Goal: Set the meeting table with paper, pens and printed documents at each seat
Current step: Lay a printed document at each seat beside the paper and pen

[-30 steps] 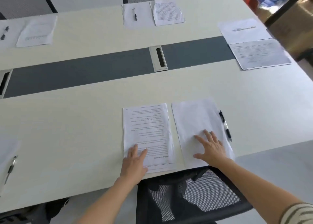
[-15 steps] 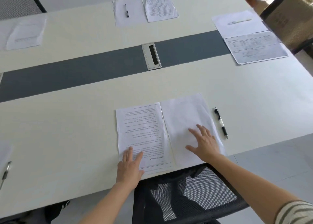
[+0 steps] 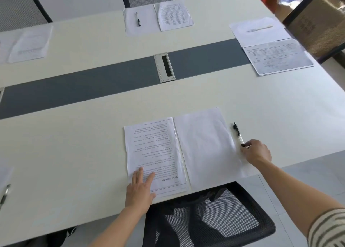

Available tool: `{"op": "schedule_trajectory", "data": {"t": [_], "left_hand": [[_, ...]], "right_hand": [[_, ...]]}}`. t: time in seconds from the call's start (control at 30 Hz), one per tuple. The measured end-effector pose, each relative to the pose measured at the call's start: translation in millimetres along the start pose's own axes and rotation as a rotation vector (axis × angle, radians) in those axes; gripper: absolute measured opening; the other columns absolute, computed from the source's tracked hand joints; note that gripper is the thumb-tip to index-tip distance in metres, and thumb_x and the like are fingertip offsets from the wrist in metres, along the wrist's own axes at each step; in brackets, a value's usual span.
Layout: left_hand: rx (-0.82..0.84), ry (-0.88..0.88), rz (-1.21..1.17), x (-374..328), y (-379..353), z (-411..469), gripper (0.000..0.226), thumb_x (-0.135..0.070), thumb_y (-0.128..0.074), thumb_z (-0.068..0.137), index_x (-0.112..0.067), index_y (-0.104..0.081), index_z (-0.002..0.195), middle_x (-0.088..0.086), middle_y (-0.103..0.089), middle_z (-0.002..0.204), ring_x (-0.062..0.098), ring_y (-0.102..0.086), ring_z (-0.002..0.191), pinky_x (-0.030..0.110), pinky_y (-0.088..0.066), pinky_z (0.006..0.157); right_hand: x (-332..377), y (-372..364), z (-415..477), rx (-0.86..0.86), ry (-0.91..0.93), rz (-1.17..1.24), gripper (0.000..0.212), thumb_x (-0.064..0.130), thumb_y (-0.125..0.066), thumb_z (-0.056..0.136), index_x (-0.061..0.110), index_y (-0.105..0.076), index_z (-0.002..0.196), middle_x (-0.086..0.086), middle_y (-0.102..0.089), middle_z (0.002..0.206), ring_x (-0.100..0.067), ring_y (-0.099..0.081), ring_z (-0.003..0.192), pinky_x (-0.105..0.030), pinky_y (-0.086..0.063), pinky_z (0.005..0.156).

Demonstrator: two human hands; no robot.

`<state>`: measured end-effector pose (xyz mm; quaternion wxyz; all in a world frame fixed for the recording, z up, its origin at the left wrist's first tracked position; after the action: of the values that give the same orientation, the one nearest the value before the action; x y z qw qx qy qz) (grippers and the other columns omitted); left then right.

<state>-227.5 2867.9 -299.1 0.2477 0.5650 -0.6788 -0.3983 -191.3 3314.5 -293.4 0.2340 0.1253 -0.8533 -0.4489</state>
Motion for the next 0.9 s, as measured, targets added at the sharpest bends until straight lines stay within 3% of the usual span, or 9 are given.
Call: {"op": "schedule_trajectory", "data": {"t": [0.17, 0.37, 0.53, 0.67, 0.9], "left_hand": [[0.006, 0.008, -0.002, 0, -1, 0, 0.073, -0.04, -0.056, 0.091, -0.032, -0.014, 0.151, 0.009, 0.006, 0.161, 0.029, 0.001, 0.149, 0.041, -0.028, 0.115], [0.002, 0.003, 0.0, -1, -1, 1, 0.073, -0.04, -0.057, 0.091, -0.032, -0.016, 0.151, 0.01, 0.003, 0.162, 0.03, -0.001, 0.149, 0.041, -0.029, 0.114], [0.008, 0.006, -0.004, -1, -1, 0, 0.074, -0.039, -0.056, 0.091, -0.033, -0.014, 0.151, 0.01, 0.006, 0.162, 0.029, 0.002, 0.149, 0.041, -0.027, 0.115], [0.015, 0.008, 0.021, 0, -1, 0, 0.074, -0.04, -0.055, 0.092, -0.033, -0.013, 0.151, 0.011, 0.007, 0.161, 0.029, 0.002, 0.149, 0.041, -0.028, 0.115], [0.011, 0.004, 0.015, 0, 11, 0, 0.067, -0.043, -0.051, 0.092, -0.03, -0.021, 0.15, 0.012, 0.0, 0.161, 0.03, -0.005, 0.148, 0.04, -0.024, 0.116]], "right_hand": [[43, 5, -26, -0.026, 0.192, 0.099, 0.022, 0.027, -0.064, 0.087, 0.014, -0.068, 0.105, -0.005, -0.067, 0.092, -0.027, -0.058, 0.089, -0.031, -0.043, 0.074], [83, -46, -82, 0.104, 0.343, 0.081, 0.018, 0.031, -0.065, 0.088, 0.017, -0.067, 0.099, 0.003, -0.065, 0.081, -0.022, -0.062, 0.079, -0.03, -0.047, 0.067], [77, -78, -85, 0.149, 0.295, -0.012, 0.021, 0.028, -0.062, 0.089, 0.014, -0.065, 0.104, -0.002, -0.069, 0.095, -0.022, -0.063, 0.089, -0.033, -0.052, 0.075], [76, -80, -83, 0.149, 0.296, -0.063, 0.021, 0.026, -0.061, 0.088, 0.012, -0.062, 0.104, -0.004, -0.069, 0.098, -0.023, -0.063, 0.089, -0.031, -0.05, 0.072], [81, -72, -88, 0.187, 0.327, -0.075, 0.037, 0.038, -0.064, 0.087, 0.016, -0.06, 0.116, -0.002, -0.069, 0.105, -0.023, -0.064, 0.094, -0.032, -0.052, 0.076]]}}
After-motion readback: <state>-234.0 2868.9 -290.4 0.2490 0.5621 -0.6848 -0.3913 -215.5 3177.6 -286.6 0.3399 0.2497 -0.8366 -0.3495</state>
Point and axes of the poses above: each hand's wrist, its own z-axis towards the middle knuckle, its own y-axis out of the back of the hand, x = y × z, the point moved 10 cm from there along z, towards the middle knuckle
